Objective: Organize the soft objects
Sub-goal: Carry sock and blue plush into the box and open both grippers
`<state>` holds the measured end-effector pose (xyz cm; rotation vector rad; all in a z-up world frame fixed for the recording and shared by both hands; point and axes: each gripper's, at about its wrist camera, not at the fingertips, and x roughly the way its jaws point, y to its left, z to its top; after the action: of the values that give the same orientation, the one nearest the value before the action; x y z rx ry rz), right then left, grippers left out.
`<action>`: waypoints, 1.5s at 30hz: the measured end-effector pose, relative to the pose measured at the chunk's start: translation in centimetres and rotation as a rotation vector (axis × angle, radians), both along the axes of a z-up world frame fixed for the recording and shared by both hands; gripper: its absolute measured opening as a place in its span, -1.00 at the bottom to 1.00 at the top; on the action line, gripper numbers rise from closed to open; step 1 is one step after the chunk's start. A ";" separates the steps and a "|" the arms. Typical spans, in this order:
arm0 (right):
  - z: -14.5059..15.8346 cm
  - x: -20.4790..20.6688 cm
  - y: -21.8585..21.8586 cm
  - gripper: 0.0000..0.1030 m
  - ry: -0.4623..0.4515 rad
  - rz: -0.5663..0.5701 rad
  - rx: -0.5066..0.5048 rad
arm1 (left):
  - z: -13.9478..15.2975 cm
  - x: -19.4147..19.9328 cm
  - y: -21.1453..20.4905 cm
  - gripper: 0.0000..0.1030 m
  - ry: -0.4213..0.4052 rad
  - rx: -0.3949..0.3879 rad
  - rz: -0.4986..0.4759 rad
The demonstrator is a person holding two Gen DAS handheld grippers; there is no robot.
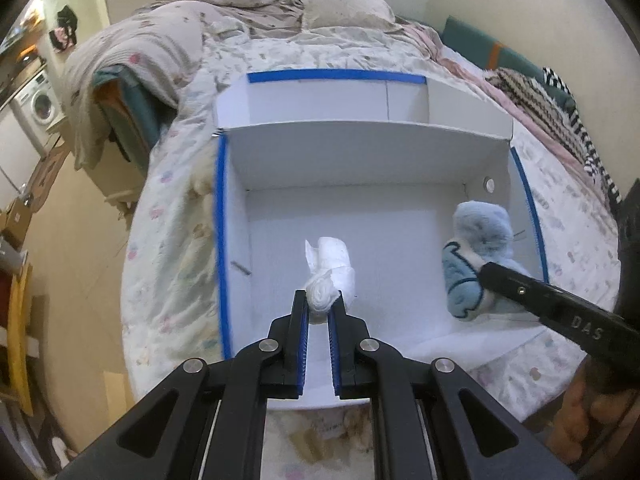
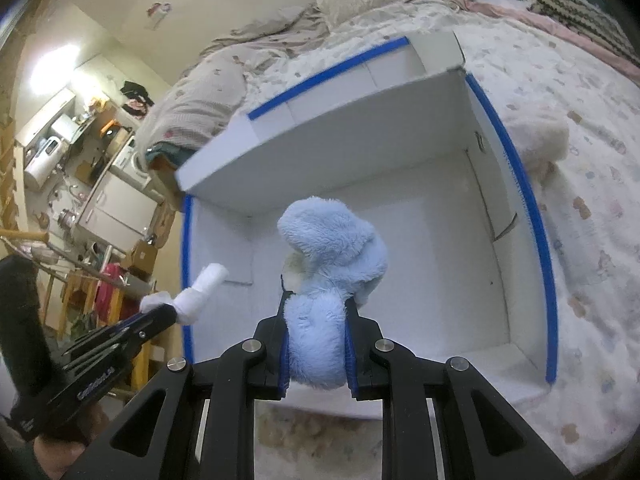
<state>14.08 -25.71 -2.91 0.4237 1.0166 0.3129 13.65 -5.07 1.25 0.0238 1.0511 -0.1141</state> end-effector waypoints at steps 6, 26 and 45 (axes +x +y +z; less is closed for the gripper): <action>-3.2 1.5 0.0 -0.56 0.052 -0.006 -0.046 | -3.5 1.4 -1.4 -0.83 0.012 0.048 -0.004; -8.8 3.5 2.3 -0.51 0.260 0.023 -0.074 | -9.8 4.0 -1.7 -0.83 0.173 0.004 0.017; -8.0 3.0 1.5 0.30 0.207 -0.014 -0.131 | -9.1 3.4 -1.5 -0.60 0.139 0.021 -0.005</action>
<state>17.05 -24.18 -10.86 0.3491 1.2284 0.1905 17.03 -6.55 -7.86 0.0378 1.1913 -0.1103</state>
